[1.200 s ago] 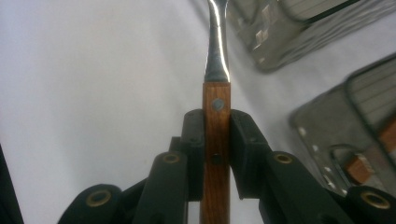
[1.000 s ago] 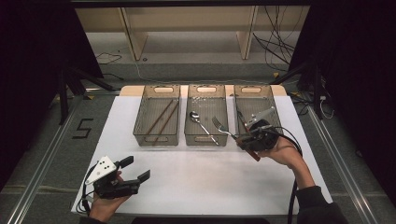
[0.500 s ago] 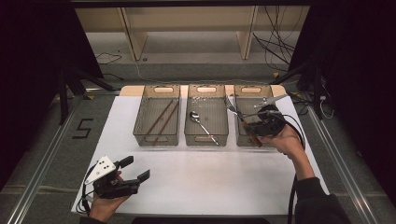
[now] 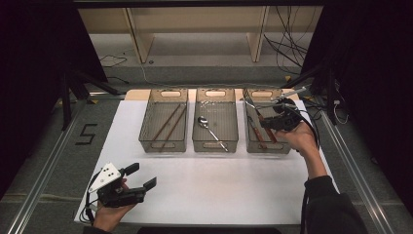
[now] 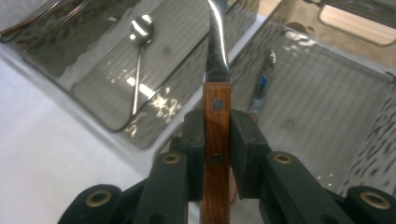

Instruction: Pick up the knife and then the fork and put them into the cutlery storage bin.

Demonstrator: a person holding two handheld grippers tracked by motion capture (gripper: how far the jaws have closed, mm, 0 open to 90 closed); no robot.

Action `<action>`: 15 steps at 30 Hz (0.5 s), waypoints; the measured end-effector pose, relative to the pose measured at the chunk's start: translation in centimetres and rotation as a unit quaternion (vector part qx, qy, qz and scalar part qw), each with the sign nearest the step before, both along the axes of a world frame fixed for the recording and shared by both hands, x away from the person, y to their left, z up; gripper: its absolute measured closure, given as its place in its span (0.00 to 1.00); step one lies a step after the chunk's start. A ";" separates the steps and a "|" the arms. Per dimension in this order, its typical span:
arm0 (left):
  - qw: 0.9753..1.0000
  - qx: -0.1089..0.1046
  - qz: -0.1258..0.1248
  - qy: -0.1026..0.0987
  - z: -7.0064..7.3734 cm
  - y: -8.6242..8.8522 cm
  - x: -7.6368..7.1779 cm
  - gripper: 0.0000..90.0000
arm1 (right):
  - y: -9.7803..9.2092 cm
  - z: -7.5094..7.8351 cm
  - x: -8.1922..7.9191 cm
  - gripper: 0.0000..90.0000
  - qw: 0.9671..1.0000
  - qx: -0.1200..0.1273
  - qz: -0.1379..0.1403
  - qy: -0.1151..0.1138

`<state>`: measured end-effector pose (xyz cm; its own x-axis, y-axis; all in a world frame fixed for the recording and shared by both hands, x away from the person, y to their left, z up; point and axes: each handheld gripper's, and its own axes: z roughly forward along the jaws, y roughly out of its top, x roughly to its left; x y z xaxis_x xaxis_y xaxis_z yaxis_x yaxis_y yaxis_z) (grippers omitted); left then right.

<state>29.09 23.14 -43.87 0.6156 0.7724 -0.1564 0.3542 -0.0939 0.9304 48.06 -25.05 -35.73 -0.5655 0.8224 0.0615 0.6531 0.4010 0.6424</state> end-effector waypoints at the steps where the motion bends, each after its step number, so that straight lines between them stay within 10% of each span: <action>1: 1.000 0.000 0.000 0.000 0.0 0.0 0.0 0.18 | 0.0 0.0 0.2 0.86 1.000 0.000 -0.003 0.001; 15: 1.000 -0.001 0.000 0.000 0.0 0.1 0.0 0.18 | -1.1 -0.8 2.9 0.86 0.998 -0.010 -0.057 0.018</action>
